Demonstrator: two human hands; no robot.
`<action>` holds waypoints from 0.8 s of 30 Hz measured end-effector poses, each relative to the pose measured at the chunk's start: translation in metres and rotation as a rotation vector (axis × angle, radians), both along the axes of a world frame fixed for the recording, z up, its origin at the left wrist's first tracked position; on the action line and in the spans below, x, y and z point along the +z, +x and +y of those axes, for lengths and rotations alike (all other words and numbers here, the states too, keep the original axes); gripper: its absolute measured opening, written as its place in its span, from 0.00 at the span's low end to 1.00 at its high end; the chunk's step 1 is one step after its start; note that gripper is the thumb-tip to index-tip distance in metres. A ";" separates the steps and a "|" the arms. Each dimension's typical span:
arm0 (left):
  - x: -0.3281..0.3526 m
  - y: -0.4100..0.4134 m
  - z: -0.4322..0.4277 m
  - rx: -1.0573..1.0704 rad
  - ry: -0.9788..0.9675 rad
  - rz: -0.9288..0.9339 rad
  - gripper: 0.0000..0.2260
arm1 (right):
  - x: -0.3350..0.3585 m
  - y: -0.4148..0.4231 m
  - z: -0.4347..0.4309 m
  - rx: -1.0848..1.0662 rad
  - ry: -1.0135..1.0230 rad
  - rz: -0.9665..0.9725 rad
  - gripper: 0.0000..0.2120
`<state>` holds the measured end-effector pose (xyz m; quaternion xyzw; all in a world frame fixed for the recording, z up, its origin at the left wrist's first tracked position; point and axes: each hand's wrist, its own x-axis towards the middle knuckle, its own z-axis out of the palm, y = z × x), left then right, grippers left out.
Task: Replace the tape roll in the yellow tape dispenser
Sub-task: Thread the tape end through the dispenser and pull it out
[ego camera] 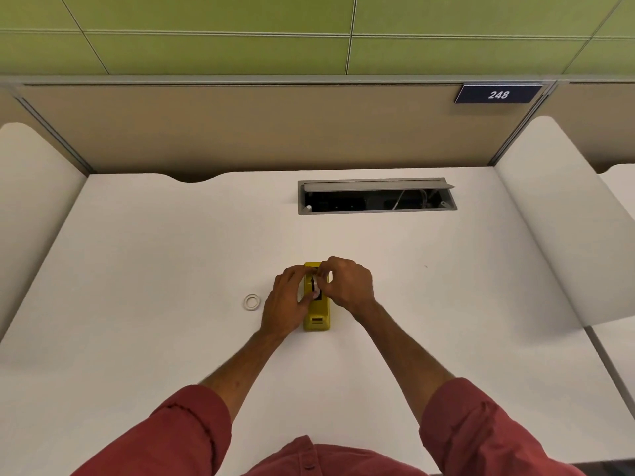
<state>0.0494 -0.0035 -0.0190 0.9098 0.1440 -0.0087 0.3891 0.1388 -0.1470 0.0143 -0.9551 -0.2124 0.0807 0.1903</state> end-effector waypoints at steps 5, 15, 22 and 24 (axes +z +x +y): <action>0.000 -0.002 0.001 0.033 0.007 -0.012 0.22 | -0.003 -0.005 -0.003 0.007 0.002 -0.027 0.10; 0.001 -0.001 -0.001 -0.003 0.006 0.000 0.22 | 0.000 -0.001 -0.001 -0.006 0.024 0.001 0.10; 0.000 0.000 0.002 -0.027 0.064 0.017 0.22 | 0.001 -0.006 -0.003 0.055 -0.032 -0.015 0.13; -0.001 -0.001 0.000 -0.013 0.058 0.016 0.22 | 0.000 -0.007 -0.003 0.056 -0.042 -0.034 0.13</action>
